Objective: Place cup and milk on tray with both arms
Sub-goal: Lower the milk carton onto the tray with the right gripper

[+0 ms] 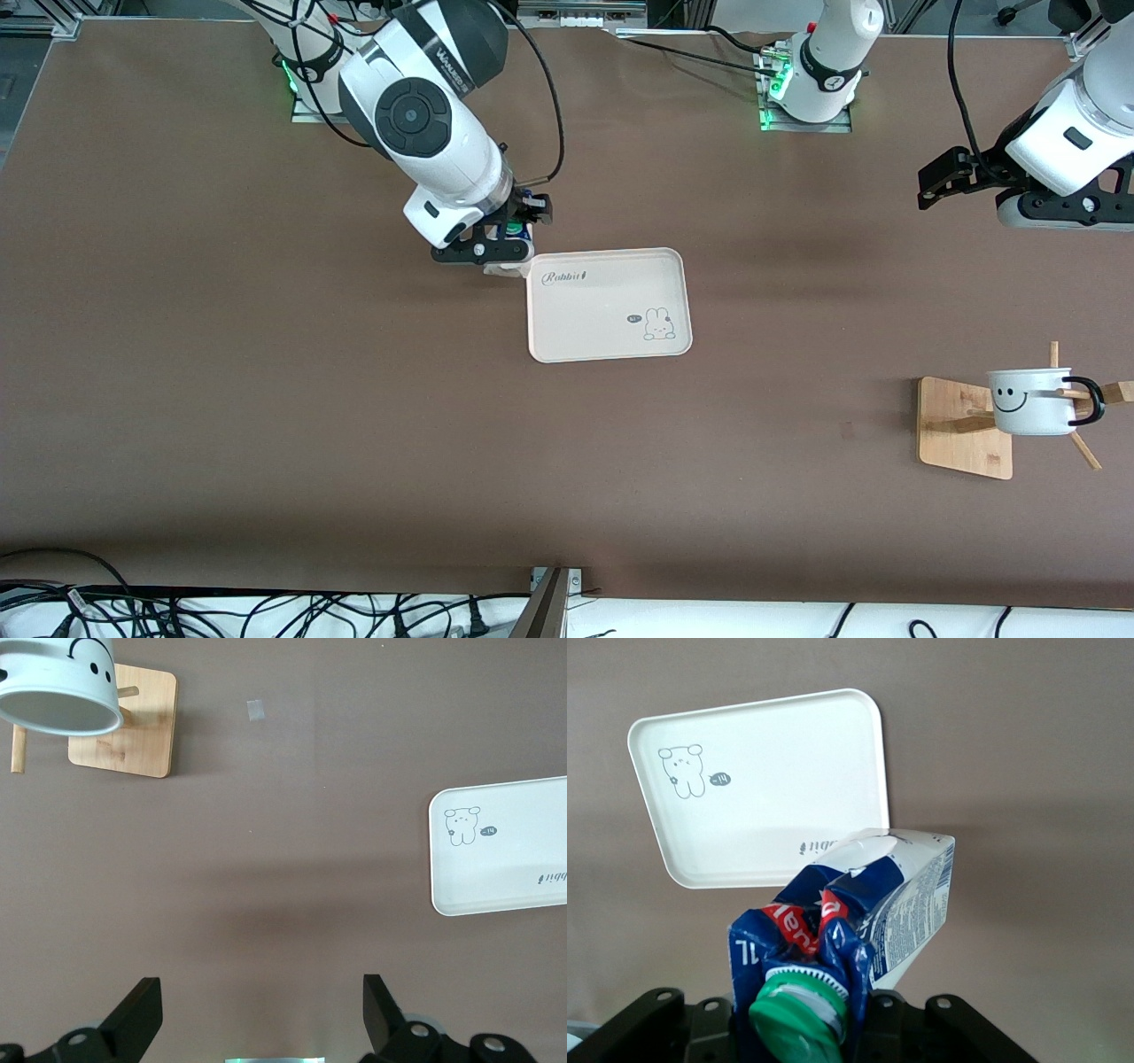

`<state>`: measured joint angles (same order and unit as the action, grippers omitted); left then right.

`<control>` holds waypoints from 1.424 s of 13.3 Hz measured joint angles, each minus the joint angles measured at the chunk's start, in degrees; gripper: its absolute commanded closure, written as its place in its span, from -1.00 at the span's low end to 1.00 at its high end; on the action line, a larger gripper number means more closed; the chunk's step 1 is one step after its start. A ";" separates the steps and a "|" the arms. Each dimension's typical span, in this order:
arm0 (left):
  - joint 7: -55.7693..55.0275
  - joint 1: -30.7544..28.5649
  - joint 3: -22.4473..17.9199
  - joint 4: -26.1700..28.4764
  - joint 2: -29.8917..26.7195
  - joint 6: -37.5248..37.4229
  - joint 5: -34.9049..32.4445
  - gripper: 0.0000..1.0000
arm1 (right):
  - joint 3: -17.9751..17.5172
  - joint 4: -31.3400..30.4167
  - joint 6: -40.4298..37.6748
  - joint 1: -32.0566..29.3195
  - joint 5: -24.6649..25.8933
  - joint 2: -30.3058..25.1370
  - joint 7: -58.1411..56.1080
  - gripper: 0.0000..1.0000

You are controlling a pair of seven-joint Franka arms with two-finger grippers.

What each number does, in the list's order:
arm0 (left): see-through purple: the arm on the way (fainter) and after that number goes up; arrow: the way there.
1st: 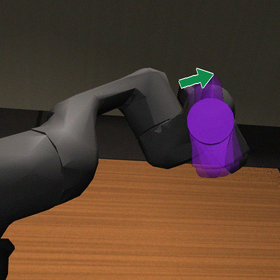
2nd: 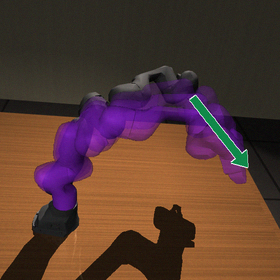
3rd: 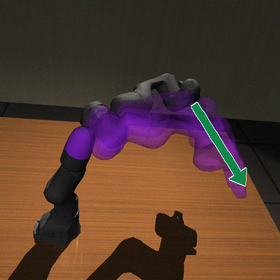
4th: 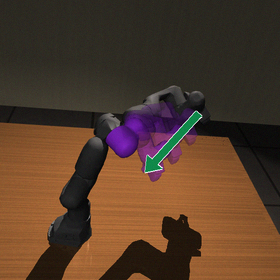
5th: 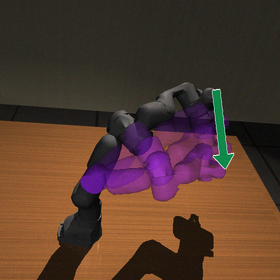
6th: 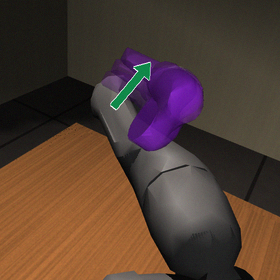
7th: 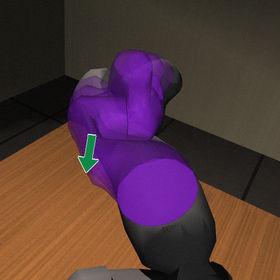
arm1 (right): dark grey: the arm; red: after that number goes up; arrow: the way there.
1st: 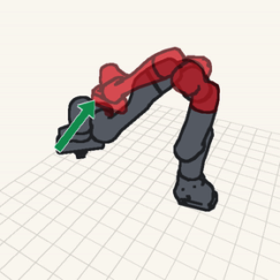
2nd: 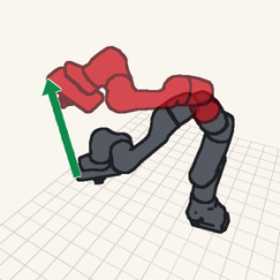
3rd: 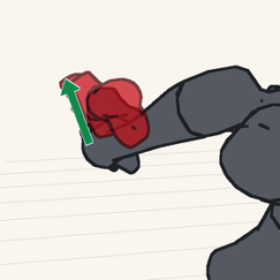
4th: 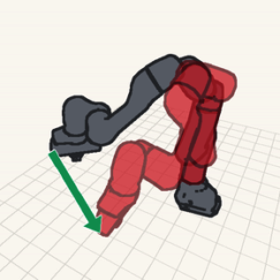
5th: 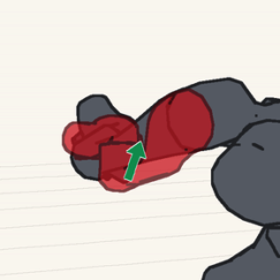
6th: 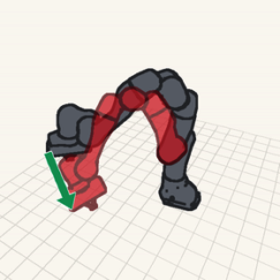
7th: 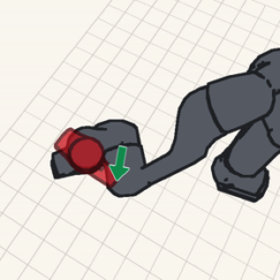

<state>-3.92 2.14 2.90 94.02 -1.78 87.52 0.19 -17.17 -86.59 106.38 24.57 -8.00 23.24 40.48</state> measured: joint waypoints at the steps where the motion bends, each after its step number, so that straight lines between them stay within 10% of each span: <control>1: 0.00 0.00 0.00 0.00 0.00 0.00 0.00 -1.00 | -0.01 0.00 1.46 0.60 0.00 0.74 0.75 1.00; 19: 0.00 0.01 0.00 0.00 0.00 -0.02 0.00 -1.00 | 1.64 8.10 9.83 4.36 3.55 13.39 -4.34 1.00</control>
<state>-3.92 2.14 2.90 94.02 -1.78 87.50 0.19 -15.53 -78.48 116.21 28.93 -4.45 36.63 36.14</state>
